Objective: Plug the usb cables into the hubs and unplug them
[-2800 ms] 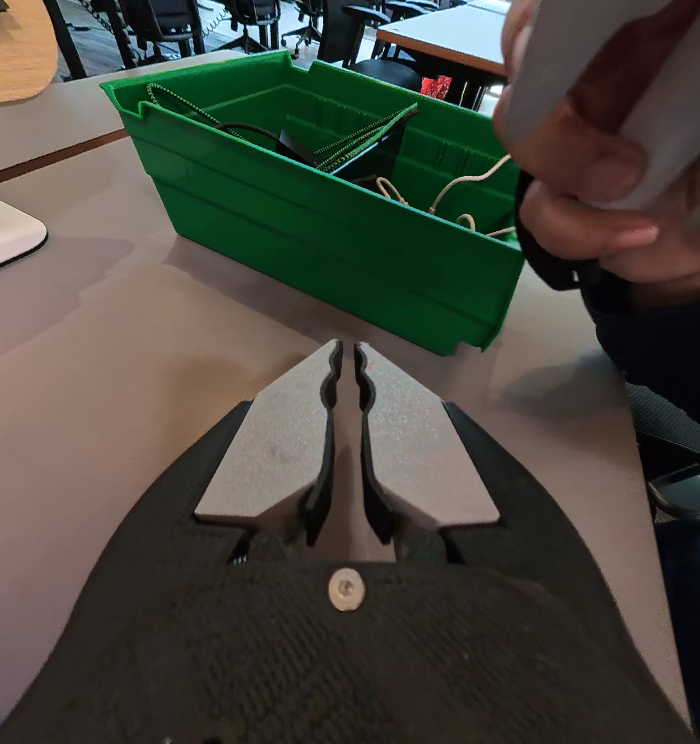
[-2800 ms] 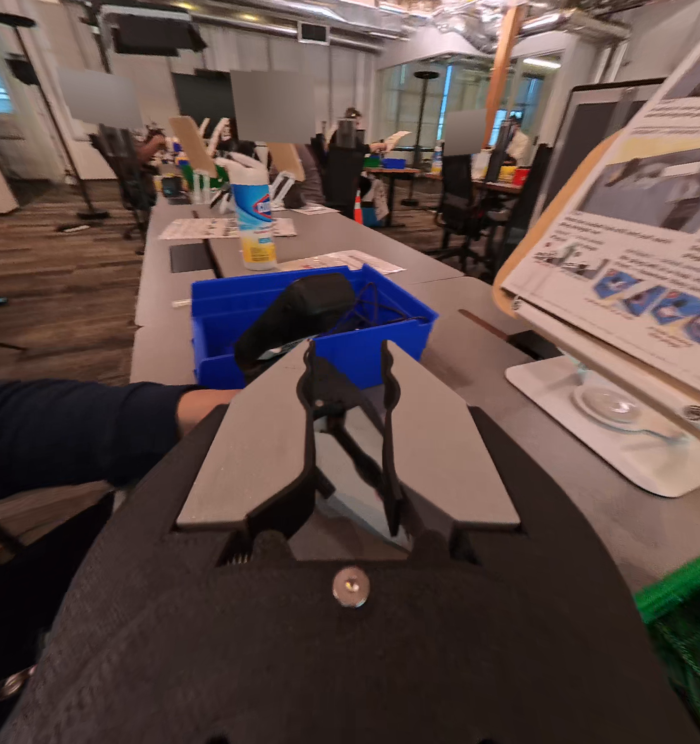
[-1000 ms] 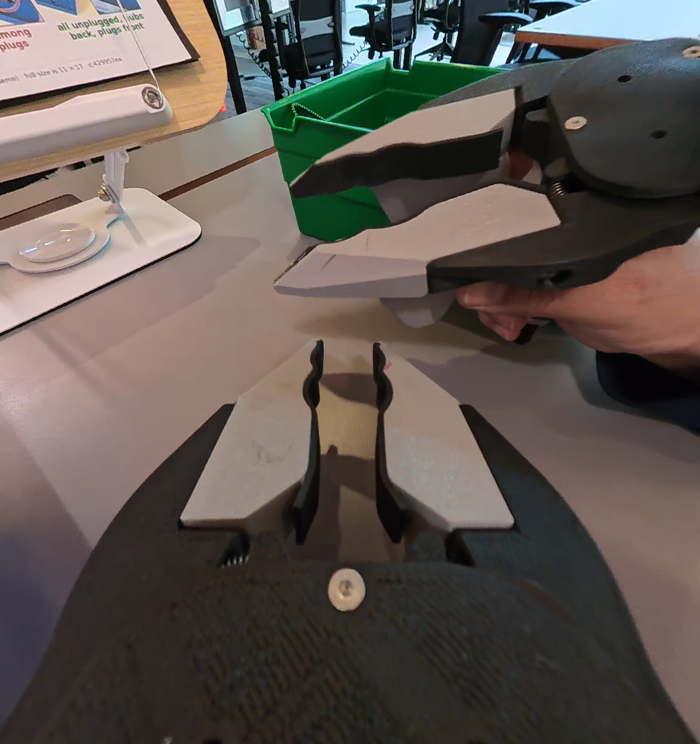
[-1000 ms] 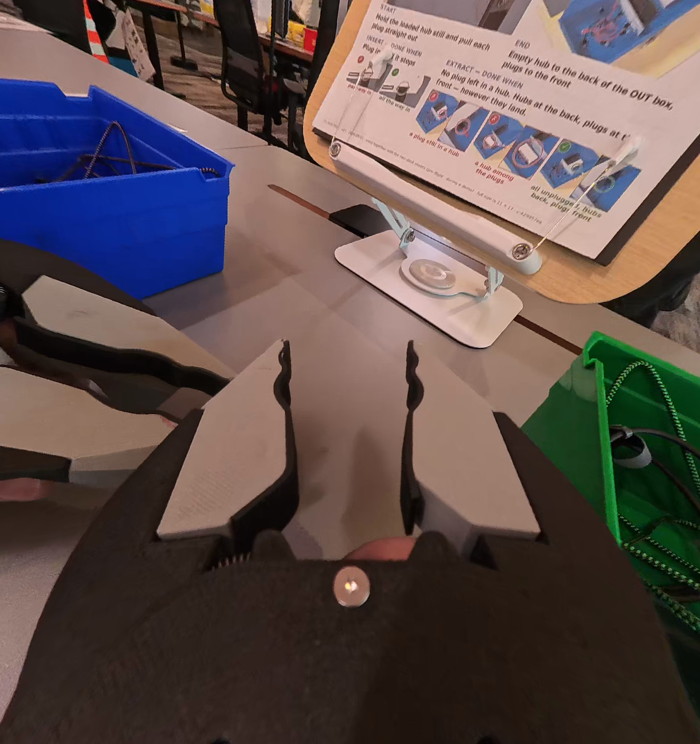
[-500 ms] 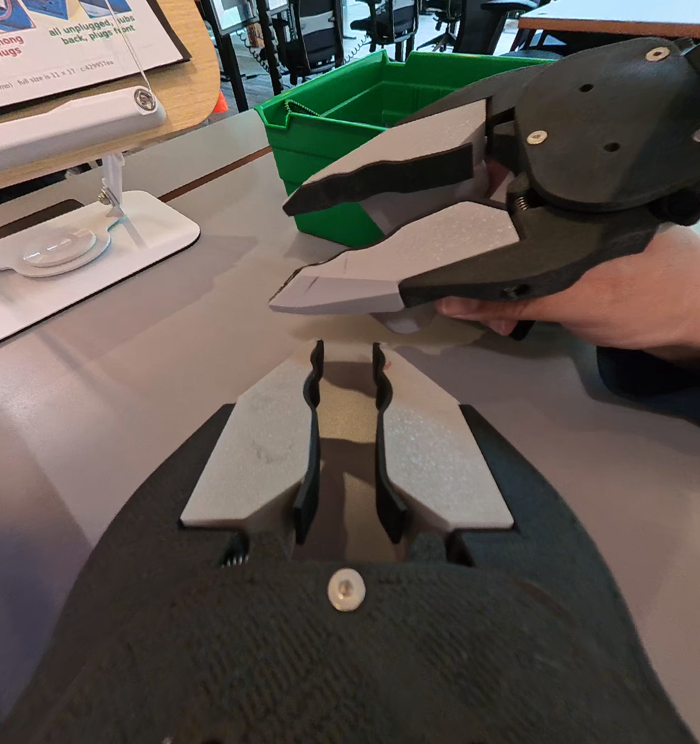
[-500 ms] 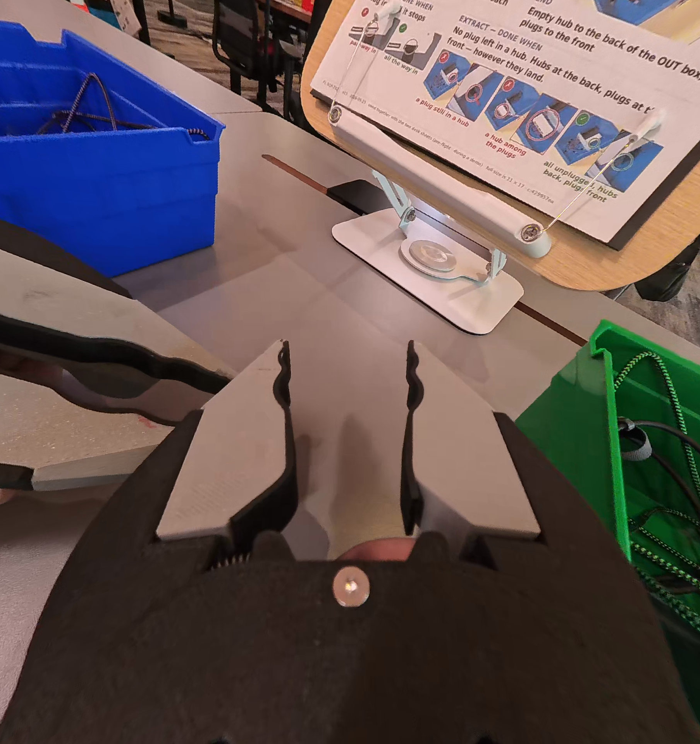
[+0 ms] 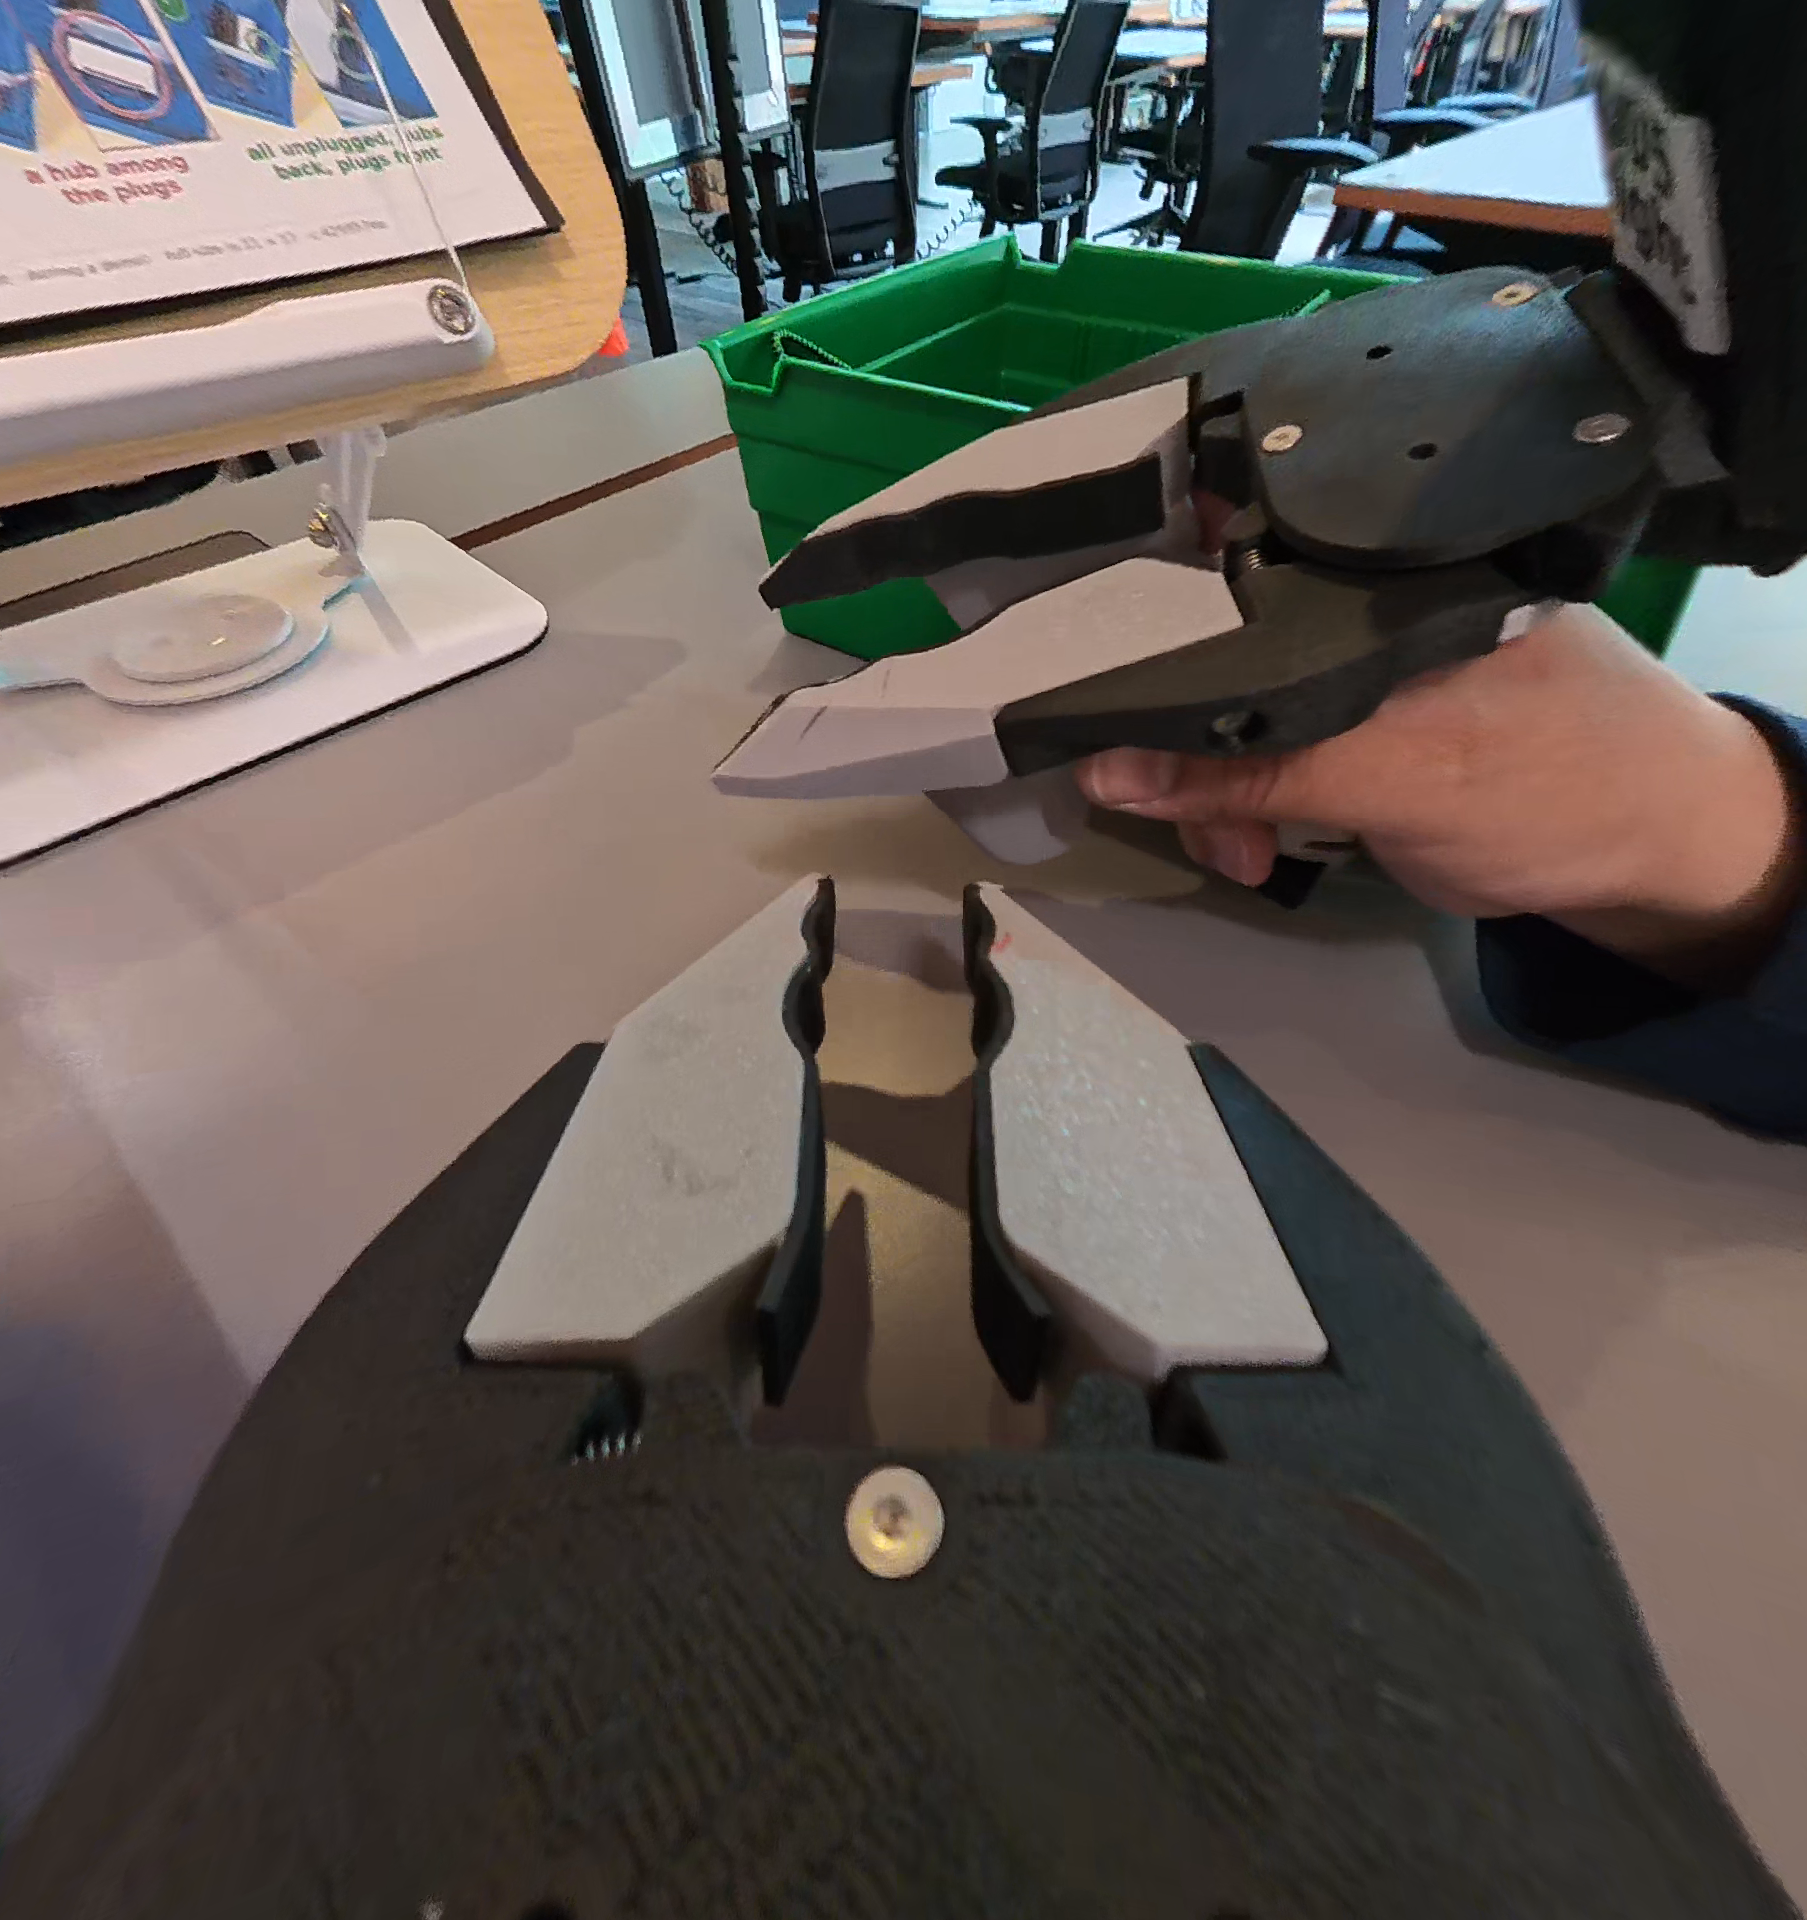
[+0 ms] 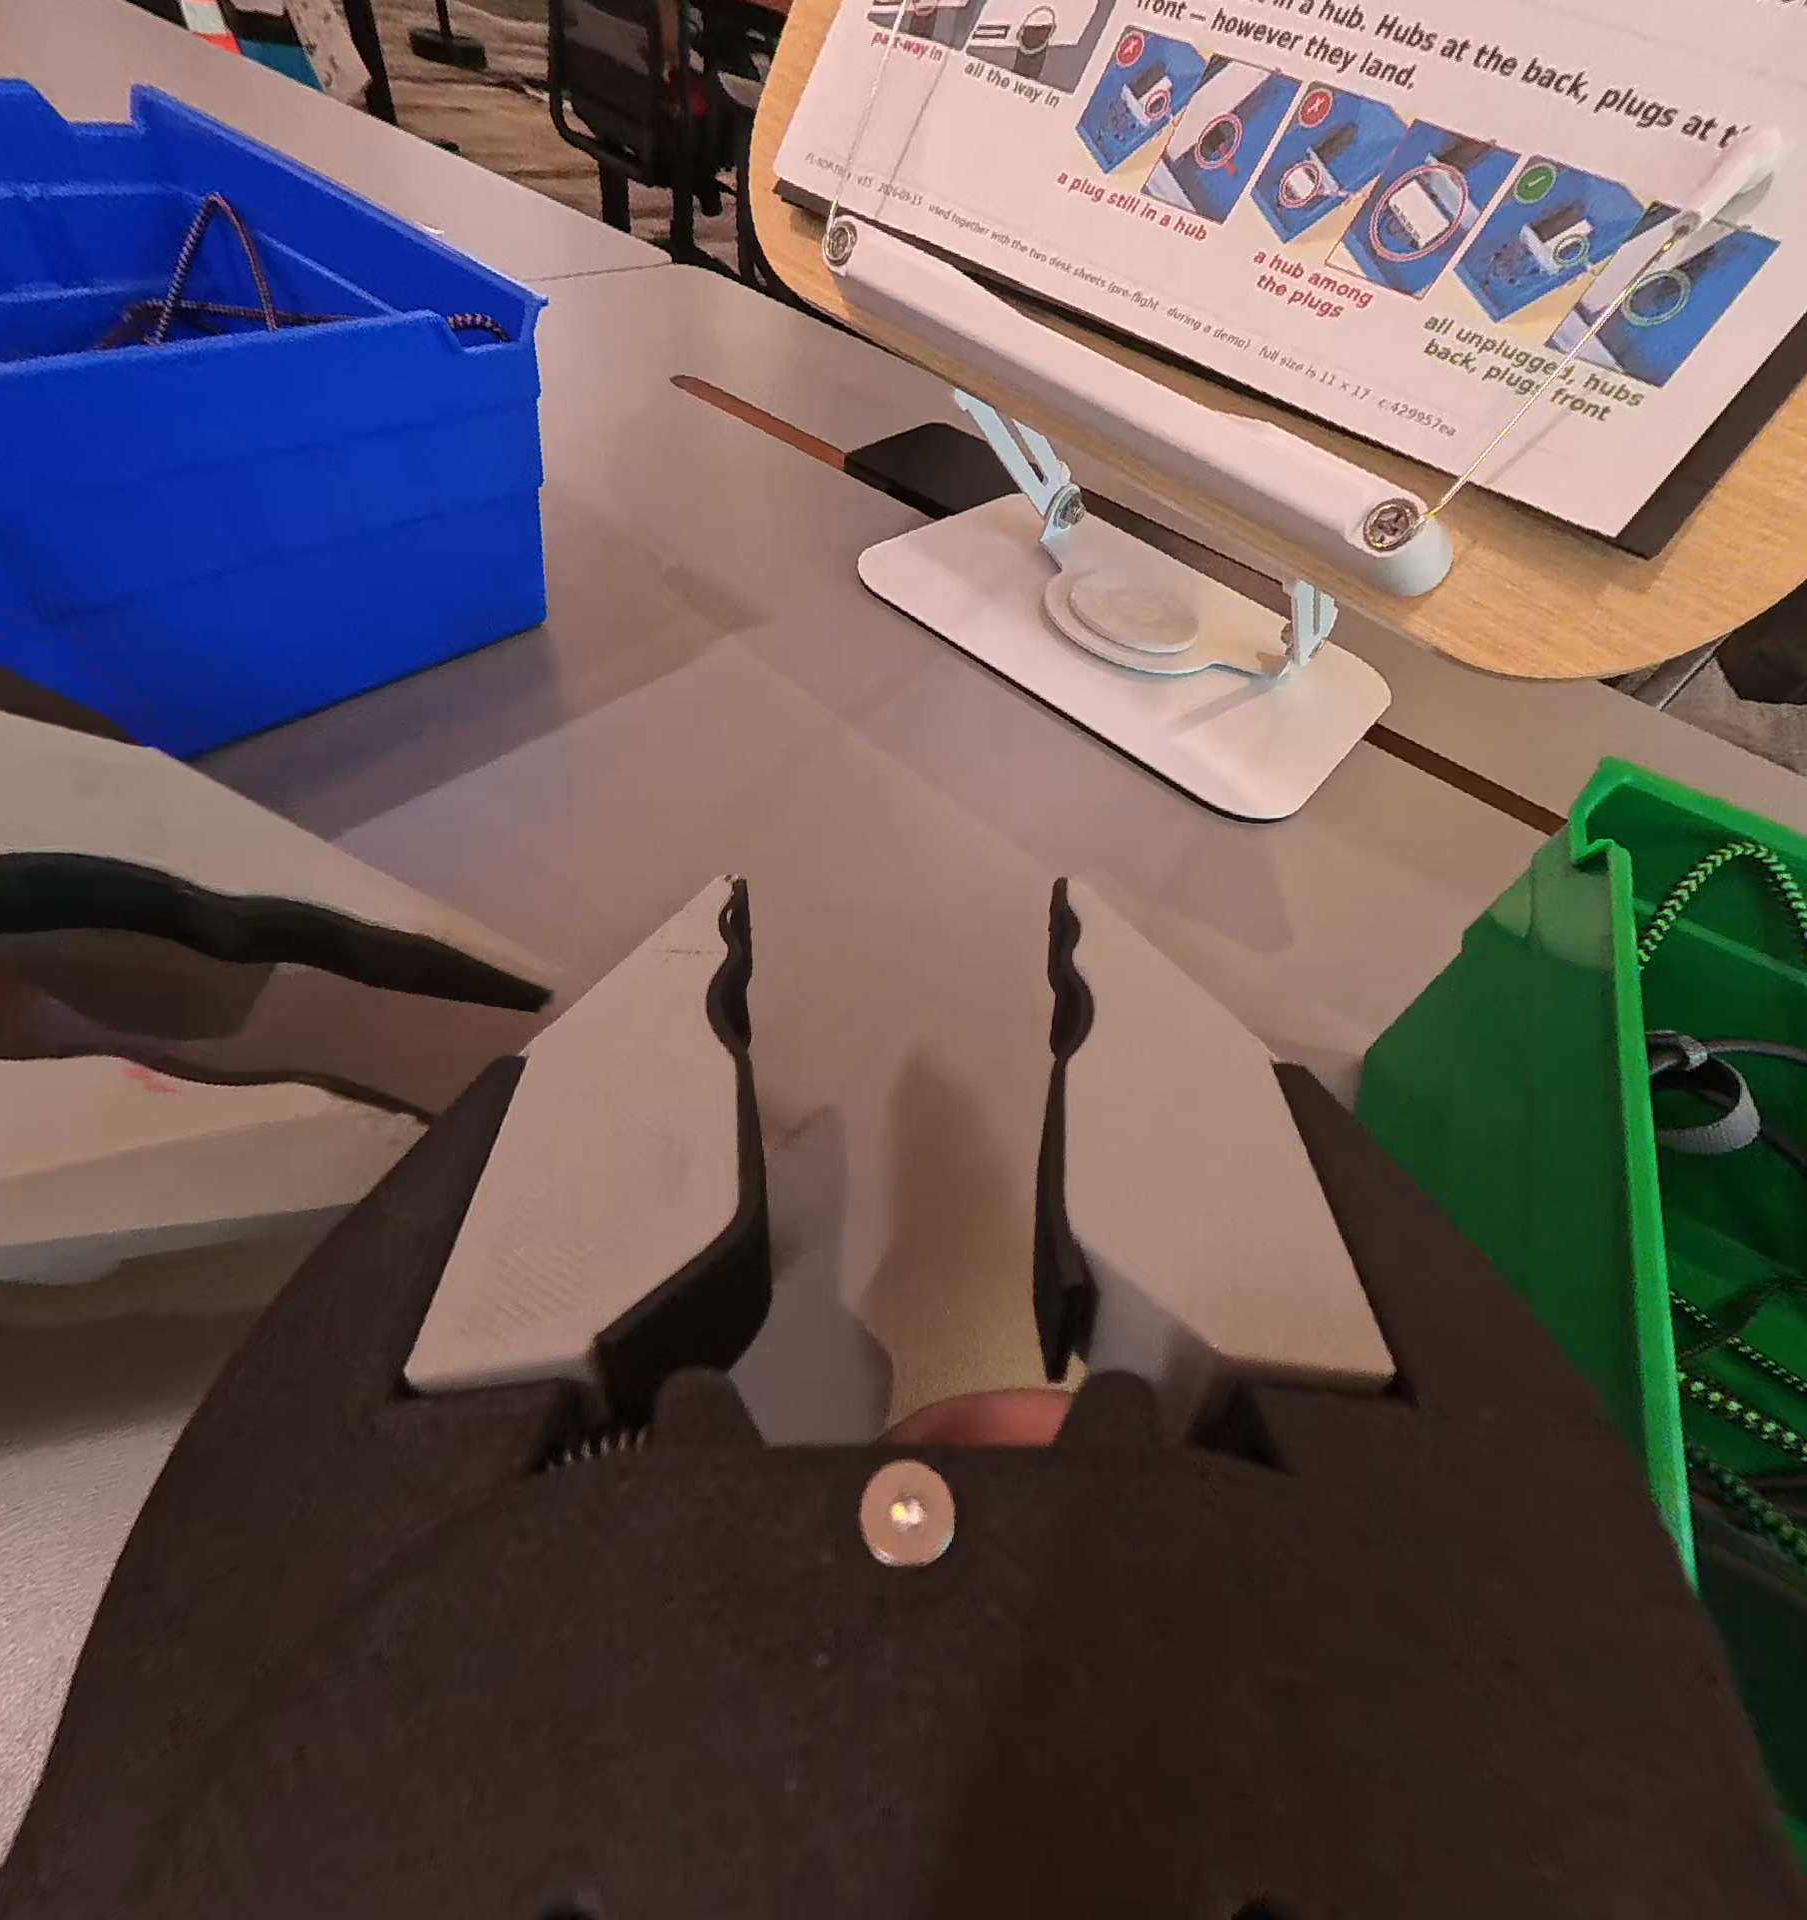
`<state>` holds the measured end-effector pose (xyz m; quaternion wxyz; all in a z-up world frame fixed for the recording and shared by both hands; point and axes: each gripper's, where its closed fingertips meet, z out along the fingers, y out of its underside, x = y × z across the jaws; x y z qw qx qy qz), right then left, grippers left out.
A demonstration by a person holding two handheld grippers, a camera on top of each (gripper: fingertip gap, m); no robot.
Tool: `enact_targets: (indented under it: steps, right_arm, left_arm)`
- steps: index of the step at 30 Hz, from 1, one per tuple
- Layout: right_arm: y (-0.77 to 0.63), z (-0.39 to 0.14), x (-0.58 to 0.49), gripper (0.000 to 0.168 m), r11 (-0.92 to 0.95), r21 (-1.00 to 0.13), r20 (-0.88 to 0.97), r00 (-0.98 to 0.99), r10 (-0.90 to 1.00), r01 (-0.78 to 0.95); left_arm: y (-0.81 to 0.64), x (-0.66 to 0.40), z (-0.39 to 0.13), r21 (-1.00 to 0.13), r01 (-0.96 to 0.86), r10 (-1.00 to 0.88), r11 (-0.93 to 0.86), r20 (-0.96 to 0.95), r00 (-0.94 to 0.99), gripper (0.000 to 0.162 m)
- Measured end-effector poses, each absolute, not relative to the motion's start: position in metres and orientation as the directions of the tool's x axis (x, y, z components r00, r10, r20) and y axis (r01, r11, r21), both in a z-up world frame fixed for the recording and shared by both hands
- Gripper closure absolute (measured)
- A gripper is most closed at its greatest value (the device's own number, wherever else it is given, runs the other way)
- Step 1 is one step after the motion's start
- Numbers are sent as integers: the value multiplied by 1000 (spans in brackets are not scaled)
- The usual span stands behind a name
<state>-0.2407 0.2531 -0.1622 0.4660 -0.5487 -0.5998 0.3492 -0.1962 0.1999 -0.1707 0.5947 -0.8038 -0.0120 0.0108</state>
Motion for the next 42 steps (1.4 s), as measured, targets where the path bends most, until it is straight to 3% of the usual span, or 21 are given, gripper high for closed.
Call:
enact_targets:
  steps: [10,15,17,19,23,28,33,42]
  right_arm:
    - [250,-167,-242,113,167,-923,186,22,982,348]
    - [249,-166,-242,113,172,-922,190,18,982,347]
    - [248,-167,-242,113,176,-921,193,15,981,348]
    - [247,-168,-243,113,180,-919,197,12,980,351]
    - [246,-171,-243,113,188,-914,204,5,979,359]
    - [244,-172,-243,113,197,-910,211,-2,977,364]
    - [242,-176,-244,113,202,-904,213,-12,977,376]
    - [240,-179,-245,113,215,-898,222,-25,975,384]
  left_arm:
    - [156,-146,-157,-959,108,-60,-262,128,990,137]
    - [116,-146,-77,-992,66,-73,-109,75,995,138]
    - [98,-167,-46,-997,-12,-24,-74,-10,1000,145]
    - [83,-198,-32,-989,-70,13,-131,-72,997,152]
    - [59,-296,-39,-947,-26,194,-321,-92,977,138]
    - [27,-407,-101,-794,216,406,-568,-42,913,128]
    - [8,-440,-171,-522,420,486,-743,12,874,124]
    - [0,-460,-217,-187,368,405,-911,-239,882,138]
